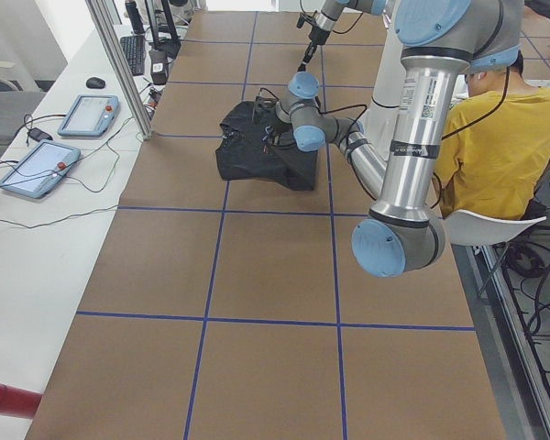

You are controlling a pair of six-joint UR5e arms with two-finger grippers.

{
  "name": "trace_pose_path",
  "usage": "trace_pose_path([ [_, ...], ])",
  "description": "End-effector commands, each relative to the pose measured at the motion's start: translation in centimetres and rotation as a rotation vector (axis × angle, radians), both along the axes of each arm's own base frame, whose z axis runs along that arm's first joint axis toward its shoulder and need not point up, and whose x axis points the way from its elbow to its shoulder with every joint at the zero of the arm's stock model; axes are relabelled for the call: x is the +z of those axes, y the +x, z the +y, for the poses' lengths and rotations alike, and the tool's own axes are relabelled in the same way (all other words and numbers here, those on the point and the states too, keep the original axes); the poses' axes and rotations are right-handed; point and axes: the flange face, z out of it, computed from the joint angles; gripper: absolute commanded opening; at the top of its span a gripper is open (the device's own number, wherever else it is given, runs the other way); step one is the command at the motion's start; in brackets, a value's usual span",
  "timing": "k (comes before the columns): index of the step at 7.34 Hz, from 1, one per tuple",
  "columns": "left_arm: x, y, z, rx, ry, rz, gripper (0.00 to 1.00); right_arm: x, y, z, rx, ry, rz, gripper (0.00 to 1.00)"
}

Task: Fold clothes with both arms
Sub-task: 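Lift the hem with both grippers and fold it toward the collar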

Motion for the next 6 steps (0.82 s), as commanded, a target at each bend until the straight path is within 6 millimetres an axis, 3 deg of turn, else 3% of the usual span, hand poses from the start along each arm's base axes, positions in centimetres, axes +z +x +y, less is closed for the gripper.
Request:
trace_pose_path([
  [1,0.9,2.3,-4.5,-0.071,-0.006,-0.047,0.00,-0.8,-1.8,-6.6,0.076,-0.007,0.027,0.00],
  [3,1.9,3.8,-6.8,-0.090,0.014,-0.097,0.00,-1.8,-3.9,-13.2,0.113,-0.032,0.062,0.00],
  [6,3.7,5.7,-10.0,-0.108,0.022,-0.169,0.00,-1.8,-5.6,-21.7,0.150,-0.080,0.137,0.00],
])
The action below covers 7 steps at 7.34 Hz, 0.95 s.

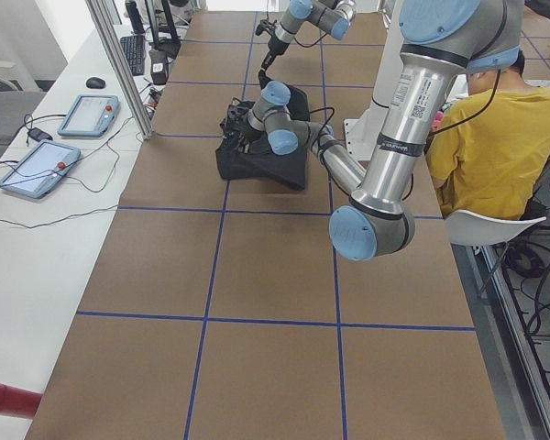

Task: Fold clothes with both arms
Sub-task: 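Lift the hem with both grippers and fold it toward the collar, then lay the hem down at the collar and open both grippers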

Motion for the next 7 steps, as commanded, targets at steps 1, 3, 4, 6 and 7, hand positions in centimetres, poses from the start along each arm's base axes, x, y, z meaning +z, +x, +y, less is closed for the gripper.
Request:
trace_pose_path([
  [1,1.1,2.6,-2.8,-0.018,-0.017,-0.046,0.00,0.5,-1.9,-6.2,0.033,-0.053,0.060,0.00],
  [3,2.4,5.5,-5.7,-0.032,-0.039,-0.086,0.00,3.8,-4.1,-10.6,0.062,-0.041,0.041,0.00],
  [4,3.6,5.9,-6.3,-0.038,-0.036,-0.104,0.00,5.6,-4.9,-12.1,0.055,-0.024,0.045,0.00],
  [6,5.7,5.6,-7.6,0.005,0.022,-0.196,0.00,7.2,-5.3,-12.8,0.047,-0.031,0.073,0.00],
  [7,7.0,5.8,-8.0,0.010,0.013,-0.222,0.00,7.7,-5.3,-12.8,0.045,-0.035,0.081,0.00],
])
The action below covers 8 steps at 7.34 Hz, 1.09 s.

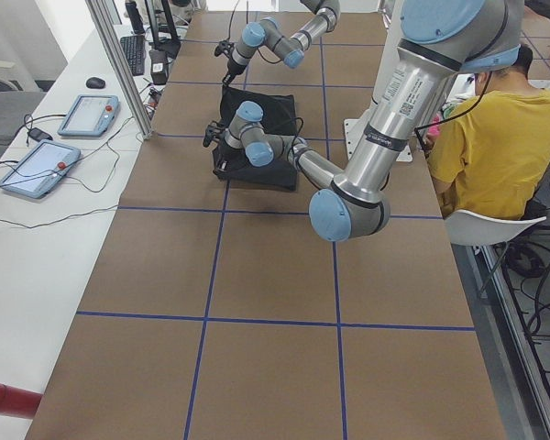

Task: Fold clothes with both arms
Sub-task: 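Lay the hem down at the collar and open both grippers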

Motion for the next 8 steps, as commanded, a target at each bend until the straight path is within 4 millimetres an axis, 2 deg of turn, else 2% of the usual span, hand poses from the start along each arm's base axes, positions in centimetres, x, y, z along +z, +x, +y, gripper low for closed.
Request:
trace_pose_path([
  [1,1.5,-0.9,-1.3,0.038,0.044,-0.072,0.00,0.9,0.1,-0.3,-0.015,0.001,0.018,0.00],
  [4,0.7,-3.9,-3.6,0.092,0.137,-0.137,0.00,1.2,0.4,-0.4,-0.037,0.003,0.026,0.00],
  [6,0.0,-4.5,-4.2,0.095,0.136,-0.123,0.00,1.3,0.7,-0.6,-0.038,0.002,0.028,0.00],
  [8,0.7,-5.2,-4.8,0.133,0.147,-0.145,0.00,2.1,0.9,-0.7,-0.053,-0.005,0.034,0.00],
])
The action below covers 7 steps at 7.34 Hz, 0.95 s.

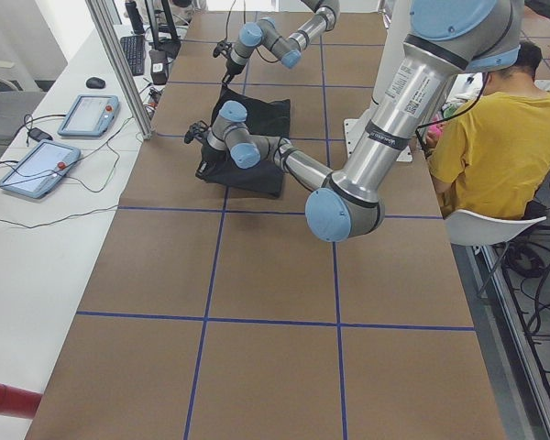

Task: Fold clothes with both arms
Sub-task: 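Lay the hem down at the collar and open both grippers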

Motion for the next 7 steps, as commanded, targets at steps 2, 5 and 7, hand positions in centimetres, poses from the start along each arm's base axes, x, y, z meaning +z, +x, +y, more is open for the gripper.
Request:
trace_pose_path([
  [2,2.0,0.3,-0.7,0.019,-0.018,-0.033,0.00,1.7,0.3,0.2,-0.016,-0.003,0.013,0.00],
  [5,1.3,0.6,-1.0,0.020,-0.015,-0.030,0.53,1.8,-0.7,0.9,-0.033,0.002,0.019,0.95],
  [7,0.5,0.3,-0.9,0.027,0.025,0.002,1.00,0.9,-0.8,0.9,-0.060,0.017,0.016,1.00],
])
